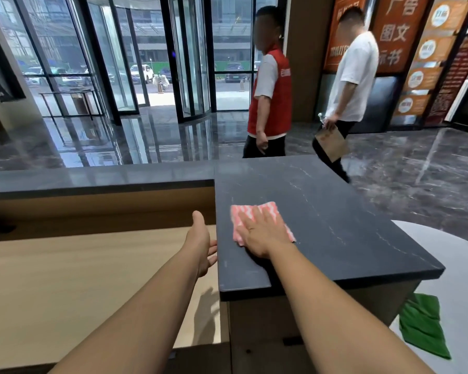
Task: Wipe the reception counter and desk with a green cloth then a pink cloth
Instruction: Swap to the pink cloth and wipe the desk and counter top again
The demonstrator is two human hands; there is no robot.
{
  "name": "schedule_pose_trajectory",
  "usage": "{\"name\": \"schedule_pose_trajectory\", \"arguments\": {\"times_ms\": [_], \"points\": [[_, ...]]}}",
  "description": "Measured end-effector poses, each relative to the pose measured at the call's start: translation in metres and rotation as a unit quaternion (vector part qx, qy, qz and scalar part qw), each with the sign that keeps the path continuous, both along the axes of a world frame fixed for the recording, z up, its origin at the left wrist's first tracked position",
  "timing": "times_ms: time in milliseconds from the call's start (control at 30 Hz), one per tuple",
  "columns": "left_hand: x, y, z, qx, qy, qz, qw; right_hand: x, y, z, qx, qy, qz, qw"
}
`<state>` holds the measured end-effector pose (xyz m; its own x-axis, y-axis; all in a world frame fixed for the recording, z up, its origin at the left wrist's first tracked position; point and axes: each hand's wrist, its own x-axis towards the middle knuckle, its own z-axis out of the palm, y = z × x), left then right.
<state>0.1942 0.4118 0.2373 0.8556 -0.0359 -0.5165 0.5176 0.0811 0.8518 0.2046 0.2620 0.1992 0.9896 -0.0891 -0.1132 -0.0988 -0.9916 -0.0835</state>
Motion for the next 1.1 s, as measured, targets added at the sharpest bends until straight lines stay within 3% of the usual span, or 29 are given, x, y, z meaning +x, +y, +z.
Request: {"name": "schedule_pose_trajectory", "arguments": {"times_ms": [300,533,867,1100], "points": [[-0.014,0.006,0.002,-0.001,0.013,0.016,1.0,-0.039,-0.1,0.009,0.016,0.022,-0.167,0.986],[-0.027,0.017,0.0,-0.033,0.016,0.008,0.999,-0.056,-0.057,0.017,0.034,0.036,-0.238,0.97],[-0.043,0.021,-0.011,-0.037,0.001,-0.012,0.999,-0.061,0.091,0.006,0.002,0.009,-0.022,1.0],[-0.047,0.021,-0.014,-0.024,-0.002,0.002,1.0,-0.067,0.076,0.002,-0.044,-0.01,0.075,0.996]]}}
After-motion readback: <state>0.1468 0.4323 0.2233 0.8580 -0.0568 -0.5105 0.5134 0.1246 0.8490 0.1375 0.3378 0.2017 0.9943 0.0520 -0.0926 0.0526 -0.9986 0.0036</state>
